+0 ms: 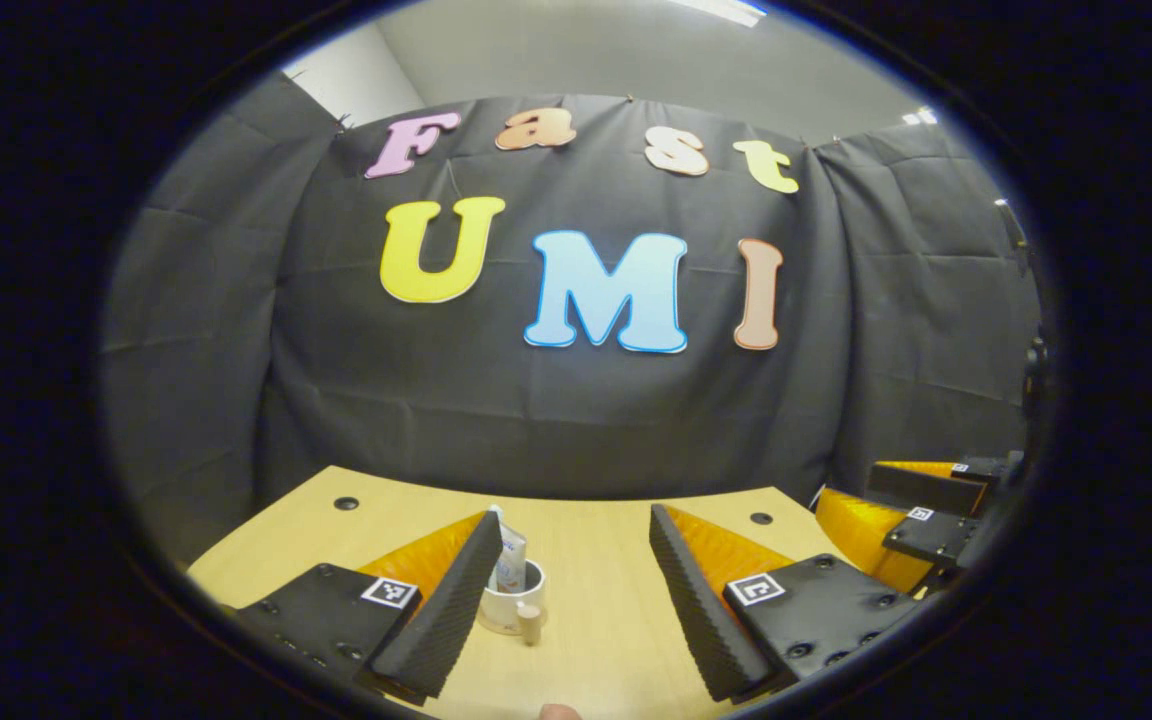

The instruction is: Put the toothbrush and toothpaste on the desktop into the cup, then pick up the cup and place it on the coaster on the desktop.

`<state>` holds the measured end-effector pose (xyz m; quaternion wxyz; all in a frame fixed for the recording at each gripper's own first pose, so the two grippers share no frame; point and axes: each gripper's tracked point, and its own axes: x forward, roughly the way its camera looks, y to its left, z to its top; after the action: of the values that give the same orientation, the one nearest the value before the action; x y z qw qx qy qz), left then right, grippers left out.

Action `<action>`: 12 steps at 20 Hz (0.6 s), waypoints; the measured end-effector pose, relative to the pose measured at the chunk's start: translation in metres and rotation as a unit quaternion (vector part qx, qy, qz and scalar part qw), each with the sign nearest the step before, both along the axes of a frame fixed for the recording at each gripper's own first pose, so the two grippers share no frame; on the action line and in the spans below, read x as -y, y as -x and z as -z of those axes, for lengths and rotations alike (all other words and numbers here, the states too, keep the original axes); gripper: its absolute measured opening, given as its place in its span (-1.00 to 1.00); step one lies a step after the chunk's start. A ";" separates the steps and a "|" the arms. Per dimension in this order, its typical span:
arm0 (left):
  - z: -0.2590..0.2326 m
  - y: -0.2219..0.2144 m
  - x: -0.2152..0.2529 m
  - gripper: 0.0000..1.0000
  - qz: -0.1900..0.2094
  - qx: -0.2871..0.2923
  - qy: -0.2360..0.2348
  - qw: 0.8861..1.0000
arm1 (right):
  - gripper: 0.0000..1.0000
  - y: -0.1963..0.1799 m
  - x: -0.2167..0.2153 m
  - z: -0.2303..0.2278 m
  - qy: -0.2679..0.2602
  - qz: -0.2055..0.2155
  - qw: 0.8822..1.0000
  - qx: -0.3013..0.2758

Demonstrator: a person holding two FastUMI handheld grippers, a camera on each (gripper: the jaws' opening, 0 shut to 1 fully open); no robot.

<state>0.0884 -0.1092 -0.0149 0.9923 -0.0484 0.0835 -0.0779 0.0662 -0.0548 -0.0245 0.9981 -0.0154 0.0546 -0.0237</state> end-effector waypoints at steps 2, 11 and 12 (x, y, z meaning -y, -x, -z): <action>-0.002 0.006 0.002 0.92 -0.002 0.003 -0.004 1.000 | 0.58 0.006 -0.001 0.000 -0.001 -0.007 1.000 0.005; -0.011 0.012 0.004 0.92 0.012 0.011 -0.011 1.000 | 0.72 0.015 0.004 -0.018 -0.010 0.021 0.999 0.037; -0.010 0.011 0.005 0.92 0.015 0.012 -0.010 1.000 | 0.72 0.016 0.005 -0.017 -0.012 0.023 0.999 0.035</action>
<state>0.0773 -0.1139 -0.0048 0.9923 -0.0366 0.0735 -0.0927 0.0504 -0.0593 -0.0073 0.9987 -0.0012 0.0204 -0.0467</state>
